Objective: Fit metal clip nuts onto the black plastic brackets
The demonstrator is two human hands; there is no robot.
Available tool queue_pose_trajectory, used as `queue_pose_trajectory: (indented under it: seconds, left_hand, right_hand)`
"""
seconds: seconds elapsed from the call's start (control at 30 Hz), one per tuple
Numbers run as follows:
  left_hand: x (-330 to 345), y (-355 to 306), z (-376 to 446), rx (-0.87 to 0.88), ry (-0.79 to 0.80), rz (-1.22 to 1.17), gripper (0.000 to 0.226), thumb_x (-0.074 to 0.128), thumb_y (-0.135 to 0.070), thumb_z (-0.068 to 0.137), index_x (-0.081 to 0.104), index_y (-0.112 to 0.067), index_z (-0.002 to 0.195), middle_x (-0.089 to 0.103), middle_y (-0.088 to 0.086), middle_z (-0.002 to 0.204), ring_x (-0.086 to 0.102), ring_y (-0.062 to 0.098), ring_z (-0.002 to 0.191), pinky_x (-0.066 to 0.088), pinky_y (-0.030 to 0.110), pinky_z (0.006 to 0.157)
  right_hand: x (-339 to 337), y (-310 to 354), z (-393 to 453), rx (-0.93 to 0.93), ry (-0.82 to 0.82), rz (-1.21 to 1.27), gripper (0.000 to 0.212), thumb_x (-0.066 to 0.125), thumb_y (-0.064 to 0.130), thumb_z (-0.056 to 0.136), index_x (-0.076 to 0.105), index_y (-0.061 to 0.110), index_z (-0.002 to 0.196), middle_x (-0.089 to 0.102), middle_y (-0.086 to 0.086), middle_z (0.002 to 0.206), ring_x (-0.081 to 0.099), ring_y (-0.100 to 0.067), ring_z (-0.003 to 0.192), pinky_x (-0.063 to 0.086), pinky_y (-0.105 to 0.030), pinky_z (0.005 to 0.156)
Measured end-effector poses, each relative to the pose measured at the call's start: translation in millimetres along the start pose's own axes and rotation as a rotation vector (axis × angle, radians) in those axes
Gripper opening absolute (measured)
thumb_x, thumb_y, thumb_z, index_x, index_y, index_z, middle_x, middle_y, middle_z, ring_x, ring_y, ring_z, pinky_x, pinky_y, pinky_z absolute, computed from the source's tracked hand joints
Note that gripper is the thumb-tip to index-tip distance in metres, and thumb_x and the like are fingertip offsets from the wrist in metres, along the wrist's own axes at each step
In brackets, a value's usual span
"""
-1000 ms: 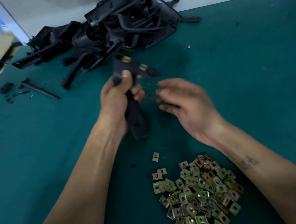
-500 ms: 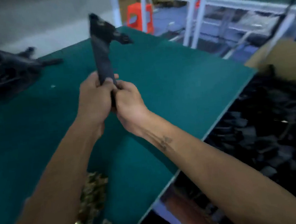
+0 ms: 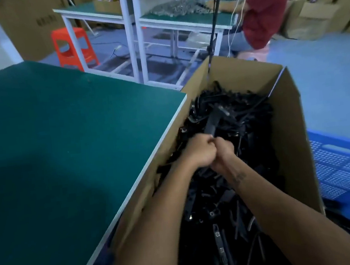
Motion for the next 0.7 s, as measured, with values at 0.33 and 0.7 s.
queue_pose_trajectory:
  seconds: [0.33,0.7]
  left_hand:
    - [110,99,-12,-0.301,0.206,-0.207,0.044,0.034,-0.029,0.108,0.045,-0.02,0.15,0.052,0.01,0.147,0.05,0.029,0.133,0.04,0.04,0.112]
    - [22,39,-33,-0.16,0.073,-0.368,0.045,0.032,-0.039,0.102,0.052,-0.032,0.142,0.062,0.002,0.136,0.059,0.017,0.119,0.048,0.041,0.105]
  right_hand:
    - [-69,-87,57,0.317,-0.184,0.102,0.021,0.033,0.014,0.111,0.048,-0.001,0.114,0.056,-0.017,0.088,0.056,-0.029,0.086,0.044,-0.043,0.096]
    - [-4,15,-23,-0.381,-0.144,-0.168,0.025,0.054,0.0,0.096,0.073,0.014,0.086,0.074,-0.011,0.085,0.069,-0.009,0.074,0.057,-0.03,0.074]
Point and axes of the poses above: each hand's wrist, its own z-axis towards the middle knuckle, its own x-axis out of the palm, y = z × x, the point moved 10 cm from there along z, towards the middle knuckle
